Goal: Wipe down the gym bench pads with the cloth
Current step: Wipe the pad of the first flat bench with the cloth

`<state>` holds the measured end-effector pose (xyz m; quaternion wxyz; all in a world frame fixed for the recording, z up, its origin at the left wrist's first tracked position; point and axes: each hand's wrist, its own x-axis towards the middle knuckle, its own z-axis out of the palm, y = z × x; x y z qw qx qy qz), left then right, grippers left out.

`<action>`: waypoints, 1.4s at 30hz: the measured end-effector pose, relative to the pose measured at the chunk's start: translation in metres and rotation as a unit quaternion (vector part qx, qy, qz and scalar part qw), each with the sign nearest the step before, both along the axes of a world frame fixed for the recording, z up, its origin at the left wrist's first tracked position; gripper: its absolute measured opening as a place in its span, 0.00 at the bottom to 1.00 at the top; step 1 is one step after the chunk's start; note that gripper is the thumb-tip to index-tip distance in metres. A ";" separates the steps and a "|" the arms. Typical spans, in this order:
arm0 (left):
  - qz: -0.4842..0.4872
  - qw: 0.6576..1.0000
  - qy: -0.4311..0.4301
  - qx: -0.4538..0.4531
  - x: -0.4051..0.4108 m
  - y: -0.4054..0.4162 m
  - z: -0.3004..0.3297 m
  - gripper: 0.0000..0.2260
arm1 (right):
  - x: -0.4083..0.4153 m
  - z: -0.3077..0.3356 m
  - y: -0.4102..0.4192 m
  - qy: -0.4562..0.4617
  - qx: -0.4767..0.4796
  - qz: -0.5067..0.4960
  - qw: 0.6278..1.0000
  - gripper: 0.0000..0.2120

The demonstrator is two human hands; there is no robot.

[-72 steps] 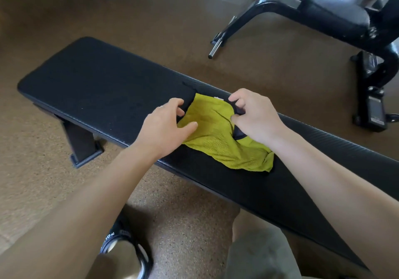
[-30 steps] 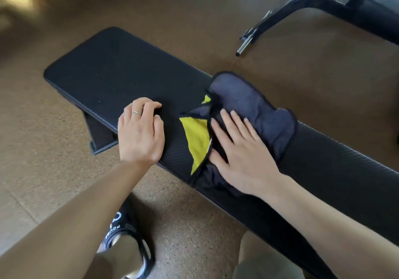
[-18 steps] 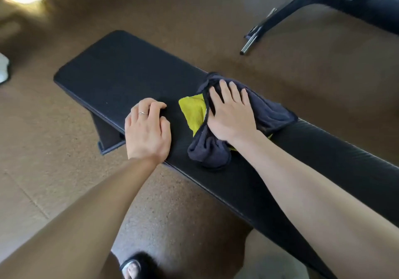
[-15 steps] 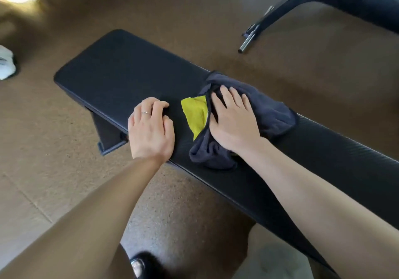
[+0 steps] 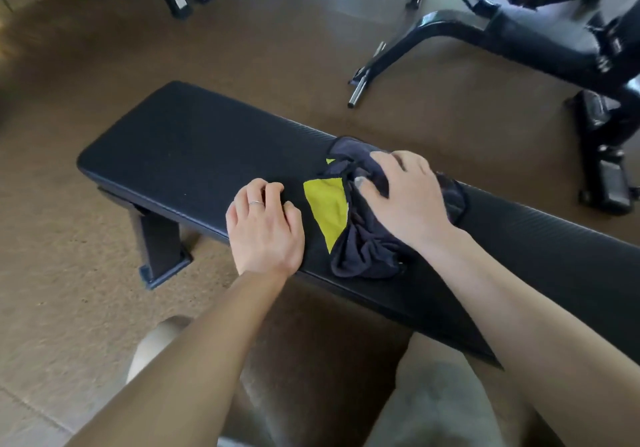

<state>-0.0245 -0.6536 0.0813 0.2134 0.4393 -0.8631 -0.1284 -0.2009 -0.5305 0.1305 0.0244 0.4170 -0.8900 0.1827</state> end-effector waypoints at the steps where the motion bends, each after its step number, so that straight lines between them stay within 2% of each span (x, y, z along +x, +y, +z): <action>1: -0.004 1.000 -0.015 0.006 0.000 -0.001 0.003 0.18 | -0.014 0.004 0.003 -0.008 0.040 -0.032 0.999 0.28; 4: -0.021 0.995 -0.056 0.076 0.001 -0.004 0.014 0.20 | -0.045 0.019 0.011 -0.132 0.158 -0.111 0.972 0.31; 5: -0.025 0.992 -0.051 0.111 0.000 -0.005 0.021 0.21 | -0.048 0.022 0.012 -0.159 0.153 -0.122 0.968 0.31; 7: -0.038 0.988 -0.046 0.141 -0.002 -0.003 0.037 0.24 | -0.049 0.024 0.011 -0.157 0.118 -0.126 0.972 0.30; 11: -0.117 0.981 -0.122 0.098 -0.019 0.021 0.067 0.29 | -0.042 0.027 0.008 -0.168 0.078 -0.116 0.976 0.20; 13: -0.143 0.965 -0.167 0.142 -0.026 0.029 0.075 0.22 | -0.037 0.034 0.007 -0.198 0.067 -0.112 0.972 0.16; 15: -0.140 0.951 -0.180 0.207 -0.027 0.025 0.076 0.12 | -0.031 0.050 0.005 -0.188 0.047 -0.091 0.977 0.13; 17: -0.125 0.942 -0.140 0.277 -0.024 0.017 0.077 0.08 | -0.014 0.074 0.003 -0.161 0.001 -0.045 0.986 0.12; 19: -0.093 0.915 -0.030 0.392 -0.019 0.007 0.080 0.07 | 0.020 0.098 0.004 -0.147 -0.033 0.041 0.988 0.12; 20: -0.076 0.890 0.019 0.448 -0.015 0.003 0.083 0.07 | 0.039 0.104 0.005 -0.154 -0.016 0.104 0.982 0.12; 22: -0.058 0.849 0.057 0.523 -0.002 -0.002 0.086 0.07 | 0.073 0.105 0.010 -0.200 0.110 0.223 0.948 0.13; 24: -0.042 0.819 0.075 0.568 0.011 -0.007 0.087 0.03 | 0.082 0.095 0.015 -0.259 0.239 0.259 0.899 0.16; 25: -0.024 0.805 0.090 0.587 0.016 -0.008 0.087 0.05 | 0.079 0.089 0.017 -0.274 0.240 0.246 0.898 0.15; 26: -0.006 0.795 0.103 0.597 0.019 -0.010 0.087 0.08 | 0.073 0.084 0.018 -0.273 0.194 0.217 0.917 0.12; 27: 0.001 0.799 0.102 0.593 0.019 -0.011 0.087 0.10 | 0.066 0.079 0.017 -0.252 0.122 0.170 0.945 0.09; 29: -0.025 0.837 0.055 0.544 0.014 -0.011 0.087 0.18 | 0.048 0.064 0.017 -0.204 0.005 0.057 0.977 0.07; 31: -0.066 0.885 0.003 0.461 0.008 -0.004 0.089 0.27 | 0.035 0.052 0.016 -0.197 0.015 0.019 0.980 0.09; 33: -0.093 0.922 -0.069 0.370 0.002 0.006 0.089 0.31 | 0.027 0.039 0.011 -0.250 0.063 0.025 0.966 0.21; 35: -0.097 0.937 -0.088 0.324 -0.005 0.014 0.084 0.28 | 0.025 0.034 0.006 -0.313 0.048 0.025 0.948 0.33; 38: -0.087 0.949 -0.027 0.301 -0.009 0.017 0.078 0.11 | 0.023 0.035 -0.004 -0.391 -0.013 0.012 0.920 0.42; 40: -0.104 0.950 0.001 0.293 -0.008 0.014 0.080 0.08 | 0.024 0.039 -0.008 -0.428 -0.027 -0.005 0.903 0.39; 42: -0.121 0.929 0.059 0.345 -0.006 0.010 0.087 0.08 | 0.025 0.049 -0.009 -0.468 -0.043 -0.020 0.882 0.32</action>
